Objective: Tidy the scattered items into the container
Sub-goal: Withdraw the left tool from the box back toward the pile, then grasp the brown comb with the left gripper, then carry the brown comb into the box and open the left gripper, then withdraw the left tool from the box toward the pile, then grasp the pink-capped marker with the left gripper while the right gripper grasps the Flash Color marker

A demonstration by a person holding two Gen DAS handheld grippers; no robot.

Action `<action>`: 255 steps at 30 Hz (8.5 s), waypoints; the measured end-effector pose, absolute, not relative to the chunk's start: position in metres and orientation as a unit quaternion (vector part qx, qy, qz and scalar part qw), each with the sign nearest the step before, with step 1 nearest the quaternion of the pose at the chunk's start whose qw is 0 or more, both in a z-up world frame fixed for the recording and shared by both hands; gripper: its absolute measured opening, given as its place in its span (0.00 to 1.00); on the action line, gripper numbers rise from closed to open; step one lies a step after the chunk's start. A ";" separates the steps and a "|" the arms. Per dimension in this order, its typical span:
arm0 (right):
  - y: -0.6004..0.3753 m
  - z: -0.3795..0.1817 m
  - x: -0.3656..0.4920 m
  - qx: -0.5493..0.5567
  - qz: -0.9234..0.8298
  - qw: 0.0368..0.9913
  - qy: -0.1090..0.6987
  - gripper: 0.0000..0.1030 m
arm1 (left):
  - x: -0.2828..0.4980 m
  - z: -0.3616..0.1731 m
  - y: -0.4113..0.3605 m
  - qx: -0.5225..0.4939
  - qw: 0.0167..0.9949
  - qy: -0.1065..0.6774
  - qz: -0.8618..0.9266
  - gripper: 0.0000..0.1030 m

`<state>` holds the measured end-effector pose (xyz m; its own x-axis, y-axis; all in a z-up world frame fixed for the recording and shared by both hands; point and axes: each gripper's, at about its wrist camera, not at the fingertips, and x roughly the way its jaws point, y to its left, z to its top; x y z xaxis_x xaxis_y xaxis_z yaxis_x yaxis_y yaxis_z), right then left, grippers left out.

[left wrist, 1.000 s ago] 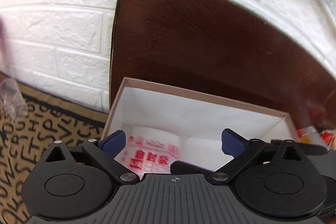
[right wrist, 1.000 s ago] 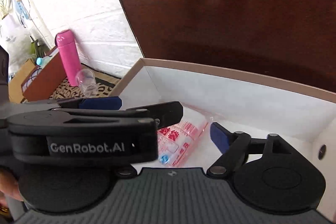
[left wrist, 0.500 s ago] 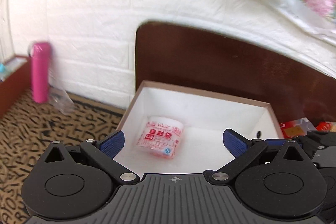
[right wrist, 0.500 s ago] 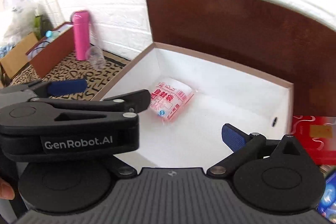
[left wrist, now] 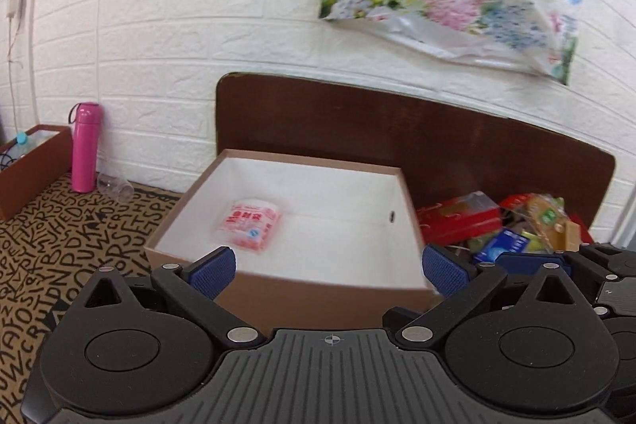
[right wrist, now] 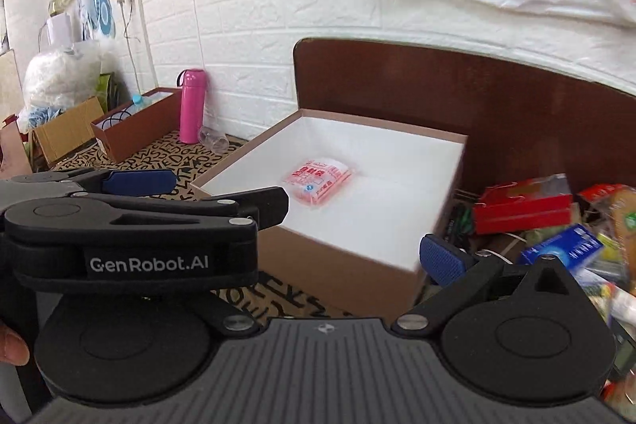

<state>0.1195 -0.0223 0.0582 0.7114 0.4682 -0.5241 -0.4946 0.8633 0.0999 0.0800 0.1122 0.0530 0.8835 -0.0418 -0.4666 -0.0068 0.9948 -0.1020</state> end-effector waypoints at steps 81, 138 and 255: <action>-0.156 -0.111 0.063 -0.031 0.186 0.905 0.382 0.18 | 0.063 -0.130 0.007 -0.075 0.880 0.433 -0.180 0.14; 0.104 0.012 0.266 -0.111 0.199 0.923 0.311 0.15 | 0.225 -0.008 0.244 -0.125 0.942 0.307 -0.051 0.09; -0.290 -0.093 0.033 0.079 -0.099 0.931 0.342 0.19 | 0.093 -0.126 -0.018 -0.031 0.887 0.415 -0.202 0.13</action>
